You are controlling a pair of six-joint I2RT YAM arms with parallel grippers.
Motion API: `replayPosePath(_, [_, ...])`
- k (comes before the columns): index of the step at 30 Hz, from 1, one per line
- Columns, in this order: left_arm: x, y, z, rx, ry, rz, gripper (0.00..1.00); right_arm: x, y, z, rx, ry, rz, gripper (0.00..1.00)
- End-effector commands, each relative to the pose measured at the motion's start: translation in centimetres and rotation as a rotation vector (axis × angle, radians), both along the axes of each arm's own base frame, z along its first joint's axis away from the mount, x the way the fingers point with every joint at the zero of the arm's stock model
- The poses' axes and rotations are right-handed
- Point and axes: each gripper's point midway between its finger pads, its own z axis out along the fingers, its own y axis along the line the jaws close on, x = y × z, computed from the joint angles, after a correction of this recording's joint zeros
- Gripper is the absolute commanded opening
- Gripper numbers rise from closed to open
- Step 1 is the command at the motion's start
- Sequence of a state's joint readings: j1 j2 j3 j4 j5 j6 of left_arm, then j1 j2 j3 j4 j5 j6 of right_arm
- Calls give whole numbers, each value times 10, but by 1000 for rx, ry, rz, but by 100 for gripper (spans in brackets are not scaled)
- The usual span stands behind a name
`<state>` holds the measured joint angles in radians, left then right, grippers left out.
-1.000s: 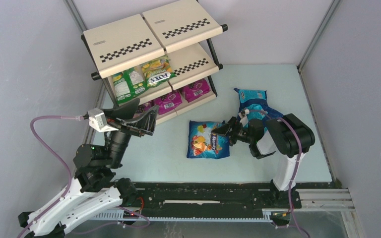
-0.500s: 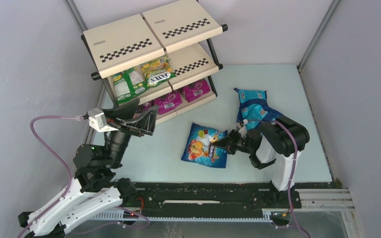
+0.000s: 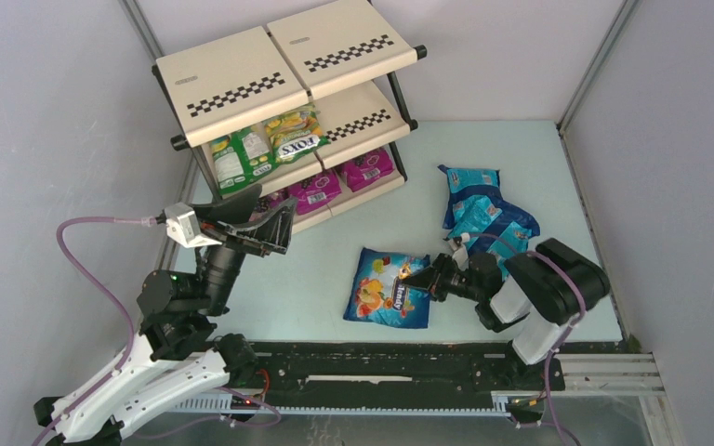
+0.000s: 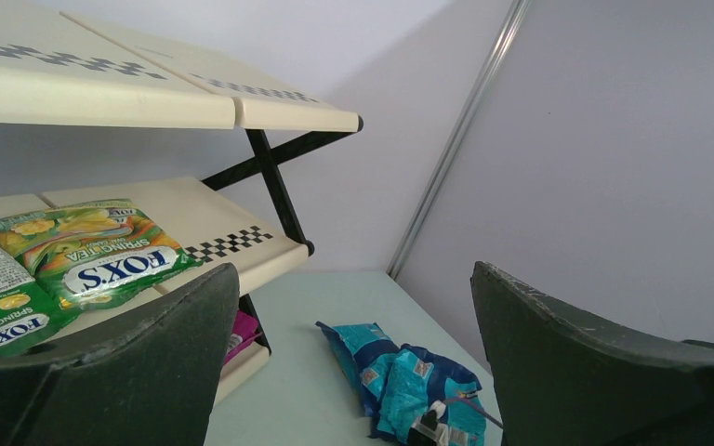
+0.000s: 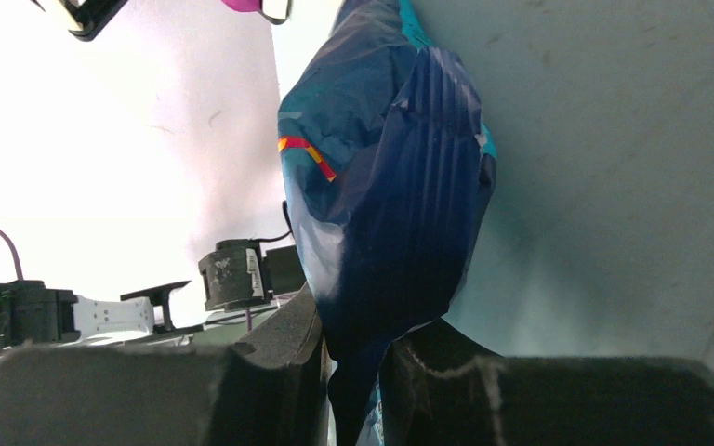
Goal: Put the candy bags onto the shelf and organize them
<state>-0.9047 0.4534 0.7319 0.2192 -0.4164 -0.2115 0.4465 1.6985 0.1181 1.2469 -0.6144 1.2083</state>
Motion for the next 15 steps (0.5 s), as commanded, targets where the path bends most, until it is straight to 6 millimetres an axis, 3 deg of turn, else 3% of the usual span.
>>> replayPosePath(1, [2, 1, -3, -8, 6, 11, 100, 1, 4, 39, 34, -108, 15, 7])
replayPosePath(4, [2, 2, -2, -10, 4, 10, 100, 6, 1, 50, -51, -148, 0, 5])
replayPosePath(7, [1, 3, -2, -14, 2, 12, 100, 10, -6, 78, -151, -208, -35, 3])
replayPosePath(15, [-2, 5, 2, -24, -7, 2, 100, 22, -28, 201, -111, -431, -141, 0])
